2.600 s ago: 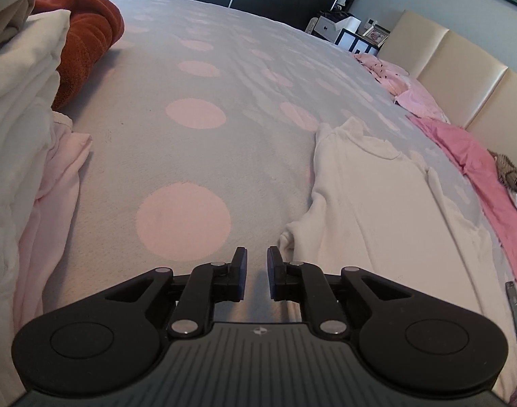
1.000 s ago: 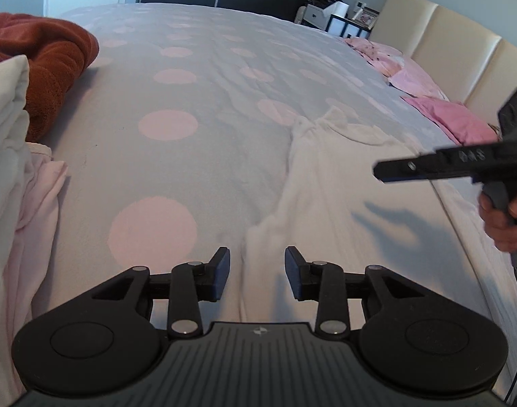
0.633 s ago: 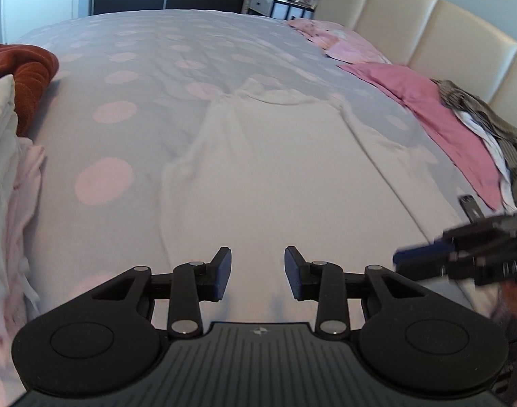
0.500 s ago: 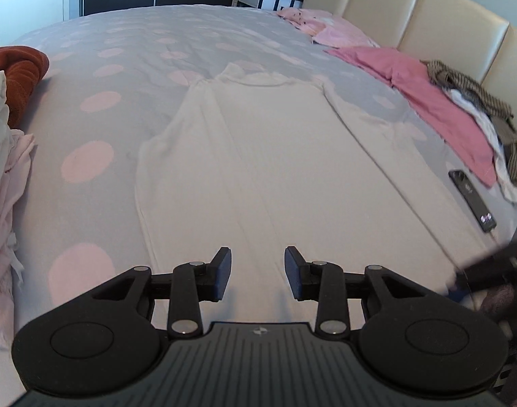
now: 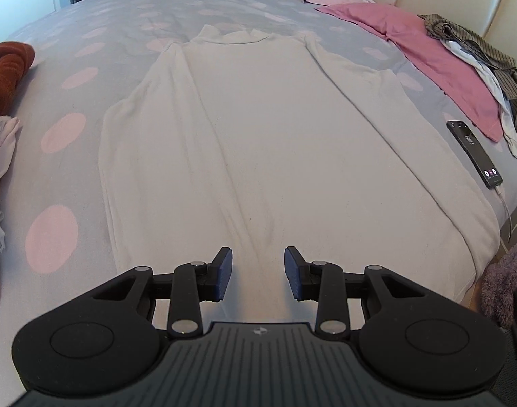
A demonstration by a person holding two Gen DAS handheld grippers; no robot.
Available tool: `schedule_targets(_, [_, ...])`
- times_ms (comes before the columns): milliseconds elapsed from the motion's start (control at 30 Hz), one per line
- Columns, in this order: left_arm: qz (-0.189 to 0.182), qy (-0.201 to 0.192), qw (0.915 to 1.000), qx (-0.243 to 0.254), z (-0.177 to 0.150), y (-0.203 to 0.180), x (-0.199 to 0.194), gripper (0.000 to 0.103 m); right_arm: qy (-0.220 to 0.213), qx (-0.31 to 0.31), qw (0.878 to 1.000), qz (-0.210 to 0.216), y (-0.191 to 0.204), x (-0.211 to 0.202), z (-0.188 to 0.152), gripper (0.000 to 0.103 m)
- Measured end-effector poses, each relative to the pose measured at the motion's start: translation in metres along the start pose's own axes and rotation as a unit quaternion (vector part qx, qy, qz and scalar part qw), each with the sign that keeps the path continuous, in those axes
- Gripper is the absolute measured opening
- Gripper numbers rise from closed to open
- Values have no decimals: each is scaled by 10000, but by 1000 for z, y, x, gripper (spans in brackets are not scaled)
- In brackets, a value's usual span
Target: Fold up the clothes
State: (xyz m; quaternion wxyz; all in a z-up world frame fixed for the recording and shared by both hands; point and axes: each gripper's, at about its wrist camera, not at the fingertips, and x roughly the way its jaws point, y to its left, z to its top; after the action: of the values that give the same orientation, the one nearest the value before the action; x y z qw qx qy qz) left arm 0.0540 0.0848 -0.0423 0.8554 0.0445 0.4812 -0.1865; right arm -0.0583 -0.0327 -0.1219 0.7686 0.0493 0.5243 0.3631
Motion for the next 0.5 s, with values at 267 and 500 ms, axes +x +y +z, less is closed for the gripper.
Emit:
schedule_targets(267, [188, -302, 9991, -211, 26, 19, 9, 32, 107, 64, 9990, 425, 6, -5, 2, 2])
schedule_targets(500, [302, -265, 9992, 24, 68, 22, 50, 32, 4, 124, 9986, 512, 3, -15, 12, 2])
